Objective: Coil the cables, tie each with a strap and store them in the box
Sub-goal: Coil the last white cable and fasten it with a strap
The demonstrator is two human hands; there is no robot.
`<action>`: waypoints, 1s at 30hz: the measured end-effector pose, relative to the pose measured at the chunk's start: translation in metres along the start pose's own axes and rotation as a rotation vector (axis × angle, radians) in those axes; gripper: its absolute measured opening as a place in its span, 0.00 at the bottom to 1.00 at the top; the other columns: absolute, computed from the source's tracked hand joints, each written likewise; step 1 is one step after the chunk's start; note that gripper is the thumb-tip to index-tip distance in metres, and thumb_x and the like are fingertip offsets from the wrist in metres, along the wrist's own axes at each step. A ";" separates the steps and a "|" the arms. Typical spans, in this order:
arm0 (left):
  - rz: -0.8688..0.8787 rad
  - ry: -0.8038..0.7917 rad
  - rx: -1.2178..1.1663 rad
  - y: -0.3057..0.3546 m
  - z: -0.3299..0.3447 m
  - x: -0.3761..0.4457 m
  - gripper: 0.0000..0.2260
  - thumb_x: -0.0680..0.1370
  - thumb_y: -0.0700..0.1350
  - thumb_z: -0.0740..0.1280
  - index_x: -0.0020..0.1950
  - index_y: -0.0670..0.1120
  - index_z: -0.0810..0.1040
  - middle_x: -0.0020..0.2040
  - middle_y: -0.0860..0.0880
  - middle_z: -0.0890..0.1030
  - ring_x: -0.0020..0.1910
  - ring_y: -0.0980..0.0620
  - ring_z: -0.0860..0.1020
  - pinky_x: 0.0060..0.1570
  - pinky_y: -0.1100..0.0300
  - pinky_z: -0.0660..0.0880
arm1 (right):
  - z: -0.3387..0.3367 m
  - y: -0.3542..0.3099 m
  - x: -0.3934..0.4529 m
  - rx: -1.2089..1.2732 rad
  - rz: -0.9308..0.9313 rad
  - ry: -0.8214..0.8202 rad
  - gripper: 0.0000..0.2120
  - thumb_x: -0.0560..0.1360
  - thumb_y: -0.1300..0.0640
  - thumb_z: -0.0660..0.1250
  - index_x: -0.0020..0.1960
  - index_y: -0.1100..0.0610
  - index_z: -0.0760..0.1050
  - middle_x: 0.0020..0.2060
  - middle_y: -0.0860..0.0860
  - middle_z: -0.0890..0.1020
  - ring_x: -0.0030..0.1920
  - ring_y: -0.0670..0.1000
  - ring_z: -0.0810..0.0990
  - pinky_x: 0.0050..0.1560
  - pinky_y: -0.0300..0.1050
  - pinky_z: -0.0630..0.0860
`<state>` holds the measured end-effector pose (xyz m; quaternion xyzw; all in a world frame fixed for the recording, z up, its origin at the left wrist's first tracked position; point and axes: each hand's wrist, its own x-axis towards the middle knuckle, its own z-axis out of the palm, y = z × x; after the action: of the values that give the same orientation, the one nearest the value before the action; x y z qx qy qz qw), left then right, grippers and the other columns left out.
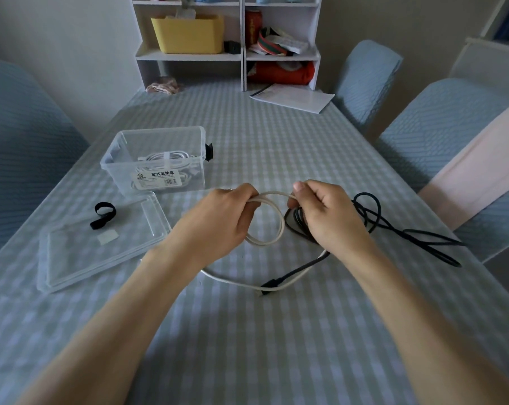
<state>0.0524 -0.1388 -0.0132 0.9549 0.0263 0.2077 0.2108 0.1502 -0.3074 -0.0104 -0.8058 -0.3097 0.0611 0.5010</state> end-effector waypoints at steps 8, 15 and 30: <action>-0.160 0.028 -0.067 -0.004 0.002 0.002 0.04 0.83 0.40 0.58 0.53 0.47 0.72 0.32 0.52 0.76 0.24 0.55 0.74 0.25 0.63 0.67 | -0.004 0.004 0.001 -0.032 0.033 -0.155 0.21 0.82 0.46 0.62 0.35 0.56 0.71 0.21 0.43 0.70 0.24 0.42 0.69 0.27 0.33 0.67; -0.481 0.200 -0.275 -0.009 0.007 0.007 0.08 0.83 0.41 0.55 0.52 0.46 0.73 0.35 0.50 0.76 0.26 0.54 0.71 0.23 0.65 0.64 | 0.000 -0.012 -0.004 0.963 0.286 -0.218 0.10 0.82 0.58 0.59 0.45 0.61 0.74 0.28 0.51 0.74 0.29 0.52 0.79 0.35 0.48 0.80; -0.923 0.301 -1.650 0.025 0.020 0.019 0.17 0.82 0.33 0.46 0.61 0.43 0.71 0.57 0.38 0.82 0.57 0.41 0.81 0.63 0.44 0.75 | 0.011 0.012 -0.037 -0.229 -0.121 -0.085 0.12 0.84 0.53 0.58 0.42 0.54 0.68 0.26 0.49 0.72 0.26 0.51 0.72 0.30 0.53 0.67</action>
<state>0.0773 -0.1669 -0.0119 0.3643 0.2724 0.1779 0.8726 0.1215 -0.3227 -0.0338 -0.8343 -0.3836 0.0292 0.3949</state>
